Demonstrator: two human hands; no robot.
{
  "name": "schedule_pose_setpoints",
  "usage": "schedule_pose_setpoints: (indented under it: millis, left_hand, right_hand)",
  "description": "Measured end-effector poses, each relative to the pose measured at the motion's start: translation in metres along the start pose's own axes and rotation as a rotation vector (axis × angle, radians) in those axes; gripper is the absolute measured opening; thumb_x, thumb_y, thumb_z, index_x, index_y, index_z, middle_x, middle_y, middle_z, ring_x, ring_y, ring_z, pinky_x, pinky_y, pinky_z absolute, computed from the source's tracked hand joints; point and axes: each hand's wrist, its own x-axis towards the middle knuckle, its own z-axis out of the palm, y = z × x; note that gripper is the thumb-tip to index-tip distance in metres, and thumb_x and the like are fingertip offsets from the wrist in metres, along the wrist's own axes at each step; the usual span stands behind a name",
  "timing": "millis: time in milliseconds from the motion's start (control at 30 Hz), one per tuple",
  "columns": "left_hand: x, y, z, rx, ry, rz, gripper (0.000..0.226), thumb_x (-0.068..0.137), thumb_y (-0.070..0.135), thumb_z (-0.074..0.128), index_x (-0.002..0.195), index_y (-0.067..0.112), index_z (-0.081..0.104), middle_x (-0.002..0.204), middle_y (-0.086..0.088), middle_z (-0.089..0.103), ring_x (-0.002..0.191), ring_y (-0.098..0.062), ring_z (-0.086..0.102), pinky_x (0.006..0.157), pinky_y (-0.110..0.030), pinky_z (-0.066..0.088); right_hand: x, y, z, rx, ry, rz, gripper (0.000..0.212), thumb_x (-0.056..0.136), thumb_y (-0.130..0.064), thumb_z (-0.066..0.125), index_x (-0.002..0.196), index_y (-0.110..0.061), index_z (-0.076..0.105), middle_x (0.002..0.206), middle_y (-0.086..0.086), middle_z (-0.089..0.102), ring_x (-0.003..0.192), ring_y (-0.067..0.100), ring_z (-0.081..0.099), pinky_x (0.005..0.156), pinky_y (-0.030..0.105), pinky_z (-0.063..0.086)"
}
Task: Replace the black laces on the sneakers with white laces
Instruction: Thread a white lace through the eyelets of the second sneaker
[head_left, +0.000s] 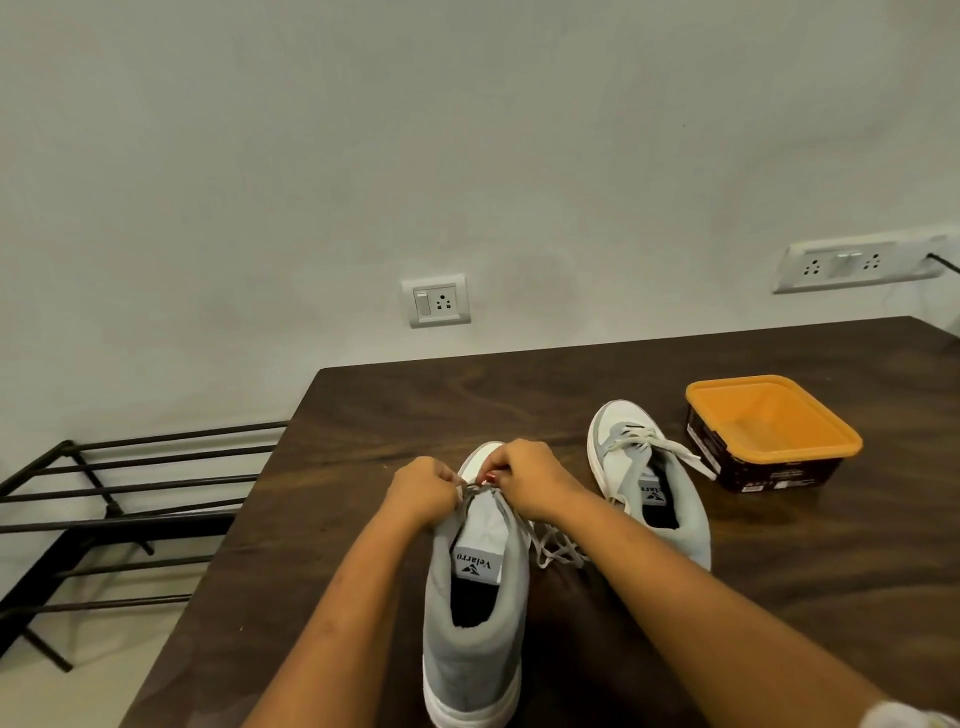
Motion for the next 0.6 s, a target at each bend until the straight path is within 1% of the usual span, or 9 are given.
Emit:
schedule_pose_setpoints:
  millis: [67,100,133,167,233,333,400,500,600]
  left_hand:
    - [0.000,-0.003,-0.002,-0.090,-0.034,-0.016,0.019,0.083,0.004,0.059,0.094,0.010,0.074,0.077,-0.008,0.062,0.066,-0.016,0.054,0.049,-0.018,0.039]
    - [-0.001,-0.003,-0.002,-0.130,-0.044,-0.025,0.019,0.084,0.003,0.059,0.093,0.009,0.074,0.070,-0.006,0.059,0.058,-0.013,0.048,0.041,-0.015,0.034]
    - [-0.002,-0.004,-0.002,-0.174,-0.049,-0.038,0.019,0.083,0.000,0.058,0.092,0.008,0.073,0.065,-0.005,0.056,0.053,-0.012,0.044,0.036,-0.012,0.030]
    - [-0.002,-0.004,-0.001,-0.225,-0.054,-0.054,0.020,0.083,-0.002,0.057,0.091,0.007,0.073,0.062,-0.005,0.055,0.051,-0.012,0.042,0.033,-0.010,0.027]
    - [-0.003,-0.004,0.001,-0.302,-0.069,-0.085,0.020,0.082,-0.007,0.055,0.090,0.003,0.071,0.062,-0.007,0.055,0.050,-0.013,0.042,0.035,-0.011,0.026]
    - [-0.002,-0.005,0.003,-0.350,-0.089,-0.104,0.021,0.081,-0.008,0.055,0.087,0.003,0.071,0.070,-0.011,0.059,0.058,-0.017,0.048,0.046,-0.018,0.033]
    - [-0.001,-0.005,0.004,-0.372,-0.094,-0.111,0.020,0.080,-0.009,0.055,0.087,0.002,0.071,0.074,-0.013,0.062,0.064,-0.020,0.052,0.052,-0.022,0.038]
    - [0.001,-0.007,0.006,-0.384,-0.066,-0.119,0.019,0.079,-0.007,0.057,0.086,0.003,0.072,0.078,-0.015,0.064,0.072,-0.023,0.054,0.054,-0.022,0.038]
    - [0.002,-0.009,0.007,-0.407,-0.058,-0.127,0.020,0.079,-0.008,0.056,0.087,0.000,0.072,0.080,-0.015,0.064,0.073,-0.023,0.055,0.055,-0.021,0.039]
  right_hand:
    - [0.000,0.003,0.002,0.047,0.027,0.003,0.027,0.091,-0.006,0.055,0.089,-0.022,0.077,0.099,-0.002,0.072,0.093,0.015,0.065,0.084,0.027,0.052]
    - [0.000,0.005,0.003,0.056,0.042,0.012,0.029,0.090,-0.007,0.057,0.083,-0.027,0.076,0.092,-0.006,0.071,0.089,0.012,0.065,0.084,0.030,0.054]
    - [0.001,0.006,0.005,0.057,0.058,0.027,0.030,0.088,-0.008,0.058,0.076,-0.032,0.072,0.085,-0.009,0.070,0.085,0.011,0.065,0.082,0.033,0.055]
    - [0.001,0.007,0.007,0.056,0.078,0.052,0.031,0.086,-0.010,0.060,0.069,-0.035,0.067,0.080,-0.011,0.069,0.083,0.011,0.066,0.080,0.034,0.055]
    - [0.000,0.006,0.010,0.062,0.116,0.100,0.027,0.081,-0.014,0.066,0.066,-0.035,0.058,0.078,-0.010,0.069,0.081,0.012,0.066,0.079,0.037,0.055]
    - [-0.003,0.005,0.013,0.110,0.149,0.112,0.026,0.076,-0.015,0.069,0.072,-0.032,0.049,0.076,-0.008,0.069,0.079,0.014,0.065,0.075,0.037,0.054]
    - [-0.006,0.004,0.016,0.138,0.173,0.121,0.028,0.076,-0.014,0.067,0.073,-0.032,0.046,0.075,-0.007,0.067,0.077,0.015,0.064,0.070,0.035,0.053]
    - [-0.008,0.002,0.026,0.186,0.254,0.158,0.025,0.078,-0.013,0.060,0.073,-0.030,0.043,0.078,-0.004,0.064,0.075,0.020,0.060,0.063,0.033,0.046]
    - [-0.010,-0.002,0.036,0.270,0.363,0.239,0.019,0.079,-0.010,0.053,0.079,-0.025,0.042,0.080,0.002,0.062,0.075,0.025,0.058,0.059,0.032,0.041]
